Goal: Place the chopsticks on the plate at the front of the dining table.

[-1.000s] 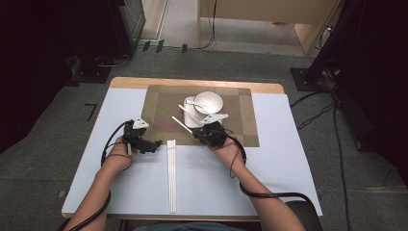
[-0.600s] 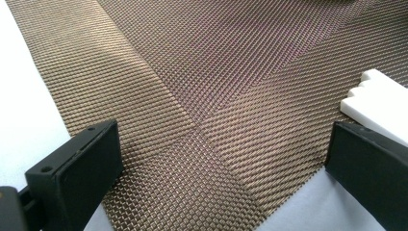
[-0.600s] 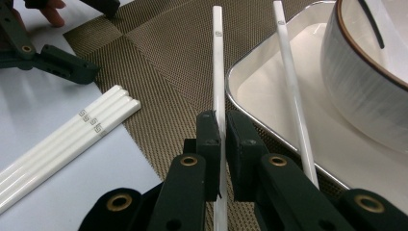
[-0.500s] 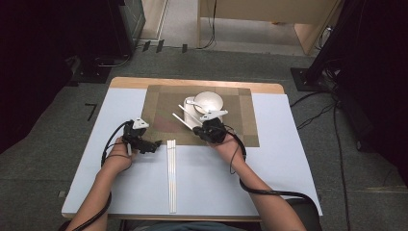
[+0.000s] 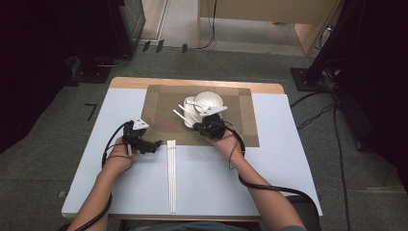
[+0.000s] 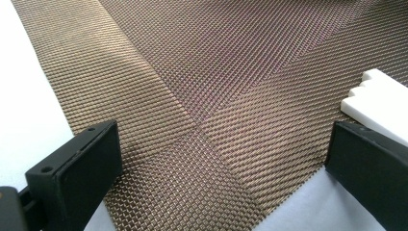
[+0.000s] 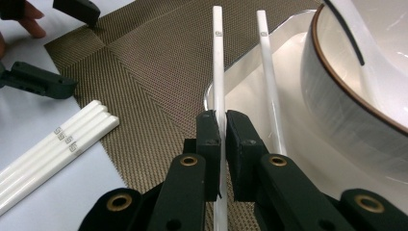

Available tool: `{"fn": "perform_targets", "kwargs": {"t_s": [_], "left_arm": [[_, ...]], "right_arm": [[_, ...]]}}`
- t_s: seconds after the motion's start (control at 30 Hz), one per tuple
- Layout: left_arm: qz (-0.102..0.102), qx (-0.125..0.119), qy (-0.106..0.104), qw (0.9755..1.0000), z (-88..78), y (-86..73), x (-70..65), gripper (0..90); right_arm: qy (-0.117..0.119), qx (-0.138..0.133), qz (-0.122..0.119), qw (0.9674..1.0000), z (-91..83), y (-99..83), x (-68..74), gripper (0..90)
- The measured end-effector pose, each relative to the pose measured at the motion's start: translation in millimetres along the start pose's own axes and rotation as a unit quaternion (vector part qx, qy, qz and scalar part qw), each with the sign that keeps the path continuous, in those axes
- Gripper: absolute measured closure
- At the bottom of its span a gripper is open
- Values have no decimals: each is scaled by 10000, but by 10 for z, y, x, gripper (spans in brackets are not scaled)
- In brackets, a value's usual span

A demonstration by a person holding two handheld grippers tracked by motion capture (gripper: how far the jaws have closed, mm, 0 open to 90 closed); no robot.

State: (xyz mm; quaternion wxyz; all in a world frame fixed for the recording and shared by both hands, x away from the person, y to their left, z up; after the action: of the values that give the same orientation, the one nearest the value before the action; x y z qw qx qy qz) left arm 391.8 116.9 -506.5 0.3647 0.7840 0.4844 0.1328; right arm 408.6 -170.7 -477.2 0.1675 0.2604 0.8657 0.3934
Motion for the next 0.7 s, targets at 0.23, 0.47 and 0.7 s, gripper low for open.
{"fn": "perform_targets", "kwargs": {"t_s": [0.23,0.47,0.7], "left_arm": [[-23,13,-4,10000,0,1,2,0],[-37,29,-5,10000,0,1,4,0],[-56,35,-7,10000,1,1,5,0]], "right_arm": [[-35,22,-24,10000,23,0,-46,853],[-52,29,27,10000,61,-8,-89,853],[-97,35,2,9999,104,7,-121,853]]}}
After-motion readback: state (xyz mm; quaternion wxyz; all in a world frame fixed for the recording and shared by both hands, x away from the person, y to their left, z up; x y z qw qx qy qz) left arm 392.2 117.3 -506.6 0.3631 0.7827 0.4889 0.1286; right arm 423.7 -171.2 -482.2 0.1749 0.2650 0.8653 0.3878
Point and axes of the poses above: each handheld gripper's, and its own axes: z roughly forward along the jaws, y roughly out of its top, x roughly to its left, the point moved 1 cm from there along z, roughly forward along the jaws, and after that the axes turned 14 degrees about -z, right-handed, at the moved point
